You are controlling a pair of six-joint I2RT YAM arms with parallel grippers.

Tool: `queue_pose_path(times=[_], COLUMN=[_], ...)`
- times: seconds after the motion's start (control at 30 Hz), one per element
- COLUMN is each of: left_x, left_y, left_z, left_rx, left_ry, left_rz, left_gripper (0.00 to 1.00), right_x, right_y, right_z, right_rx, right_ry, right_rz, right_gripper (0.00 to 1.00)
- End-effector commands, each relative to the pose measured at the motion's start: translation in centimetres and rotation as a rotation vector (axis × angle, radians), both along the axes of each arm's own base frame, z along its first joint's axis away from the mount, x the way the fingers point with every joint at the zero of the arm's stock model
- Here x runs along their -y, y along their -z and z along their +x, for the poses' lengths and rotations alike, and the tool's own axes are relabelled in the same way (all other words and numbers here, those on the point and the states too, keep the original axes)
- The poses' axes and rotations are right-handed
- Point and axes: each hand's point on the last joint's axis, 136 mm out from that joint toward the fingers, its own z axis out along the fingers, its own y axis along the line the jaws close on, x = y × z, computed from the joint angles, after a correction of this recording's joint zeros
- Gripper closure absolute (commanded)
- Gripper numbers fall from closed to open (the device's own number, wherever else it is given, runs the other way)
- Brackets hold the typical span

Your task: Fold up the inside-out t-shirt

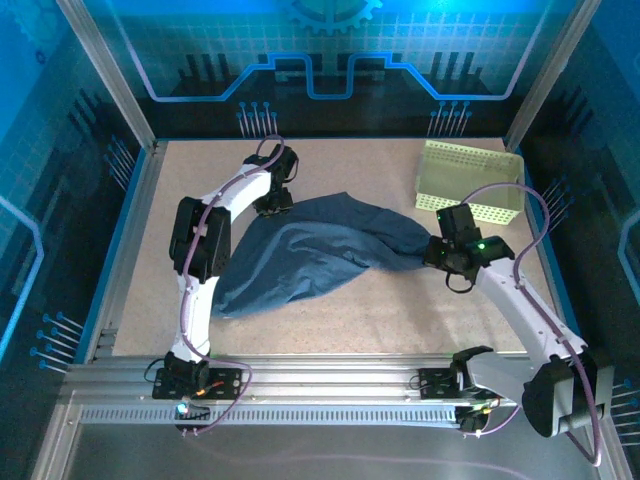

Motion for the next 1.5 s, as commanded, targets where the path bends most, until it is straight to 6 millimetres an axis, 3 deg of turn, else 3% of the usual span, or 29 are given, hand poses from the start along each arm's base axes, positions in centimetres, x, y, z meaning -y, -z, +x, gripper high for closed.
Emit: queue_pose_path(times=[0.0,0.17,0.27,0.37,0.5,0.67,0.83,0.93,1.0,1.1,1.23,1.37,1.47], left_x=[0.4,0.3,-0.4,-1.7,-5.0,-10.8,-15.8,-17.4,-17.8,-17.6,-17.3,-16.9,-16.8], left_y=[0.9,-0.5,-2.4,-6.3,-14.8,-27.9,-39.9,-45.2,-47.7,-49.6,-50.4,-50.8,-50.8], left_z=[-0.6,-0.5,-0.2,0.4,0.9,-1.0,-6.2,-10.0,-12.5,-15.8,-19.2,-20.3,-19.5], left_rx=[-0.034,-0.01,0.034,0.127,0.342,0.678,0.992,1.134,1.209,1.295,1.367,1.383,1.36], left_ry=[0.02,0.009,-0.007,-0.037,-0.106,-0.237,-0.346,-0.371,-0.374,-0.366,-0.368,-0.351,-0.337], left_rz=[-0.012,-0.02,-0.021,-0.027,-0.037,-0.049,-0.072,-0.049,-0.032,-0.048,-0.081,-0.109,-0.098], left_gripper=[0.78,1.0,1.0,1.0,1.0,1.0,1.0,1.0,1.0,1.0,1.0,1.0,1.0], right_x=[-0.1,0.0,0.1,0.0,-1.0,-2.7,-3.8,-4.6,-5.0,-5.4,-6.3,-8.2,-9.6], right_y=[-1.7,-2.2,-2.6,-4.1,-8.9,-18.1,-27.3,-31.9,-34.2,-36.7,-38.7,-39.0,-38.1], right_z=[0.6,0.7,1.0,1.7,4.0,8.2,12.1,12.9,12.7,11.5,9.4,9.0,10.3], right_rx=[0.041,0.051,0.058,0.091,0.196,0.388,0.552,0.636,0.686,0.748,0.807,0.823,0.807], right_ry=[0.007,0.007,0.0,-0.012,-0.073,-0.172,-0.221,-0.247,-0.261,-0.288,-0.343,-0.404,-0.429], right_rz=[0.008,0.002,-0.007,-0.012,0.005,0.028,0.072,0.108,0.133,0.159,0.204,0.238,0.232], right_gripper=[1.0,1.0,1.0,1.0,1.0,1.0,1.0,1.0,1.0,1.0,1.0,1.0,1.0])
